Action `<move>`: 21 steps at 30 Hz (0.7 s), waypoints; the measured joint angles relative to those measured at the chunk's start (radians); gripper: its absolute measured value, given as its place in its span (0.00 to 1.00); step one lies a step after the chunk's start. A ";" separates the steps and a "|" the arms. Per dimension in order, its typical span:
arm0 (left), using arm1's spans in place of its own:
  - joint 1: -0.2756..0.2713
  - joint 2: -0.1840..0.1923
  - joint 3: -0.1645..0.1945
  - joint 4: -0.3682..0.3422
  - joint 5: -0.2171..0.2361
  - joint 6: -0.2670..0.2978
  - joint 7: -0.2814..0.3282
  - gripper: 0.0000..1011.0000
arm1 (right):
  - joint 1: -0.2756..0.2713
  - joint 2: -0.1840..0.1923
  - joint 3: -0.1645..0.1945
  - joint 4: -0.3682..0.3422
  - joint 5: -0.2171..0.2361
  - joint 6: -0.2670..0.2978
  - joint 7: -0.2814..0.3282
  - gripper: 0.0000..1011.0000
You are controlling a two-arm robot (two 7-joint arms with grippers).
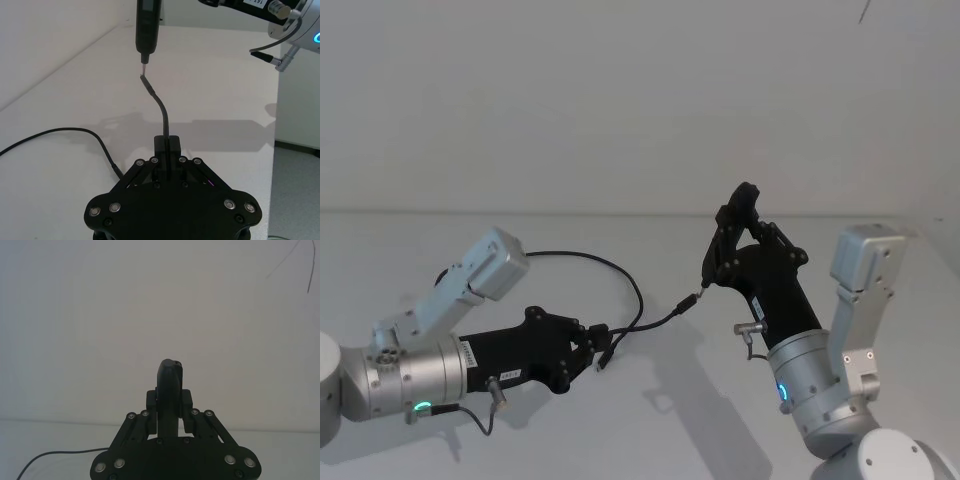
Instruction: Pick up the data cable with the one hand.
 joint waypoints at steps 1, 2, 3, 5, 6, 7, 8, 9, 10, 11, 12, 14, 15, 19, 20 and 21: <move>0.000 0.000 0.000 0.000 0.000 0.000 0.000 0.04 | 0.002 -0.002 0.001 0.004 -0.001 -0.001 0.000 0.28; 0.000 0.000 0.000 0.000 0.000 0.000 0.000 0.04 | 0.003 -0.003 0.001 0.007 -0.002 -0.002 0.000 0.28; 0.000 0.000 0.000 0.000 0.000 0.000 0.000 0.04 | 0.006 -0.005 0.002 0.012 -0.004 -0.003 0.000 0.28; 0.000 0.000 0.000 0.000 0.000 0.000 0.000 0.04 | 0.008 -0.008 0.003 0.017 -0.006 -0.004 0.000 0.28; 0.000 0.000 0.000 0.000 0.000 0.000 0.000 0.04 | 0.010 -0.010 0.004 0.021 -0.007 -0.004 0.000 0.28; 0.000 0.000 0.000 0.000 0.000 0.000 0.000 0.04 | 0.010 -0.010 0.004 0.021 -0.007 -0.004 0.000 0.28; 0.000 0.000 0.000 0.000 0.000 0.000 0.000 0.04 | 0.011 -0.012 0.005 0.024 -0.009 -0.004 0.000 0.28; 0.000 0.000 0.000 0.000 0.000 0.000 0.000 0.04 | 0.012 -0.013 0.006 0.025 -0.009 -0.003 0.000 0.28; 0.000 0.000 0.000 0.000 0.000 0.000 0.000 0.04 | 0.012 -0.014 0.007 0.025 -0.009 -0.003 0.000 0.28; 0.000 0.000 0.000 0.000 0.000 0.000 0.000 0.04 | 0.012 -0.015 0.007 0.025 -0.009 -0.001 0.000 0.28; 0.000 0.000 0.000 0.000 0.000 0.000 0.000 0.04 | 0.012 -0.016 0.008 0.025 -0.009 0.001 0.000 0.28; 0.000 0.000 0.000 0.000 0.000 0.000 0.000 0.04 | 0.012 -0.017 0.011 0.022 -0.009 0.008 0.002 0.28; 0.000 0.000 0.000 0.000 0.000 0.000 0.000 0.04 | 0.012 -0.017 0.012 0.020 -0.008 0.011 0.003 0.28; 0.000 0.000 0.000 0.000 0.000 0.000 0.000 0.04 | 0.007 -0.016 0.021 0.008 -0.003 0.024 0.010 0.28; 0.000 0.000 0.000 0.000 0.000 0.000 0.000 0.04 | 0.005 -0.014 0.026 0.002 0.001 0.029 0.014 0.28; 0.000 0.000 0.000 0.000 0.000 0.000 0.000 0.04 | 0.004 -0.014 0.027 0.000 0.002 0.032 0.015 0.28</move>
